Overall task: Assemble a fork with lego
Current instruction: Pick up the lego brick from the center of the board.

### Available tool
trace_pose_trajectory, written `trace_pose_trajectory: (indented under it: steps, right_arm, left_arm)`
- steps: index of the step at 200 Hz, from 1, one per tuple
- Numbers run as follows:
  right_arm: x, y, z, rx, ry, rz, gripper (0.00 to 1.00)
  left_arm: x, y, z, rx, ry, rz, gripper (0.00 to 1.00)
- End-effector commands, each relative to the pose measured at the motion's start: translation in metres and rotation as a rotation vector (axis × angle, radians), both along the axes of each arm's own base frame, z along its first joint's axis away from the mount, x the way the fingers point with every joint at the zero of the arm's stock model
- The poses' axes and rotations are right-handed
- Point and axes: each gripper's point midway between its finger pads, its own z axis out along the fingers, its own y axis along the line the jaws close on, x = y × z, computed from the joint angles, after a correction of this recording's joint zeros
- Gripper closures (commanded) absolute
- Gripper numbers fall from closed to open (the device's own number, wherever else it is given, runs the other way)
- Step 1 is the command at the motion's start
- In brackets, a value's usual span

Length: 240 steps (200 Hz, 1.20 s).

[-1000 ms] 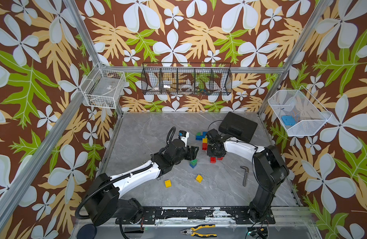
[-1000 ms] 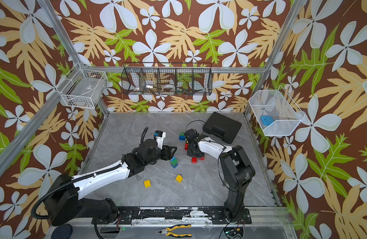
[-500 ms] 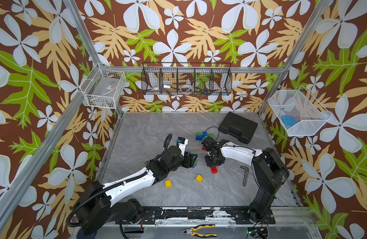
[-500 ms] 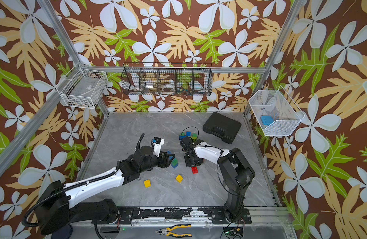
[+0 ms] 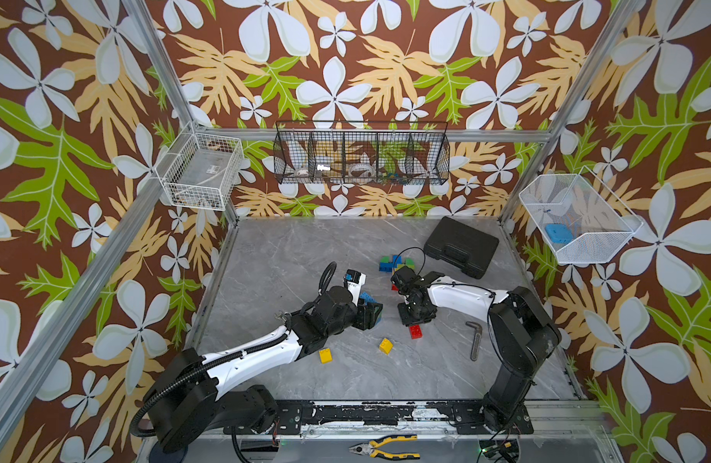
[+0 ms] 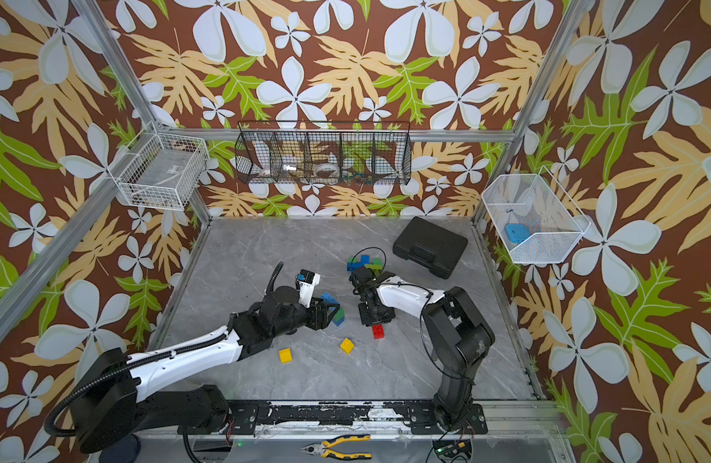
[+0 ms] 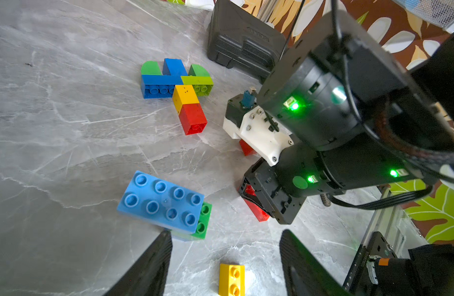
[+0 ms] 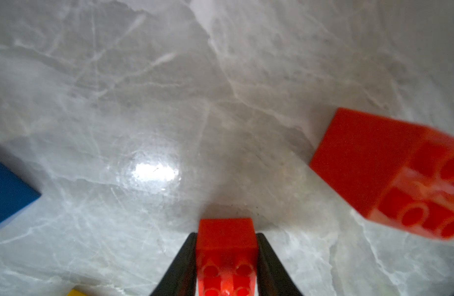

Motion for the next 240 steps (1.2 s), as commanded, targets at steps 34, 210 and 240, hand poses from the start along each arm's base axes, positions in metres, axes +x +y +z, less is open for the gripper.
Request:
trace_pose_trajectory:
  steps: [34, 210, 240]
  right_arm:
    - [-0.006, -0.003, 0.002, -0.006, 0.014, -0.008, 0.6]
    - [0.023, 0.043, 0.146, 0.153, -0.621, 0.416, 1.0]
    - [0.008, 0.066, 0.164, 0.256, -0.605, 0.531, 1.0]
  left_arm:
    - [0.005, -0.002, 0.005, -0.002, -0.021, 0.008, 0.31]
    - [0.023, 0.038, 0.034, -0.244, -0.014, 0.108, 0.32]
    - [0.03, 0.052, 0.03, -0.357, 0.026, 0.117, 0.32]
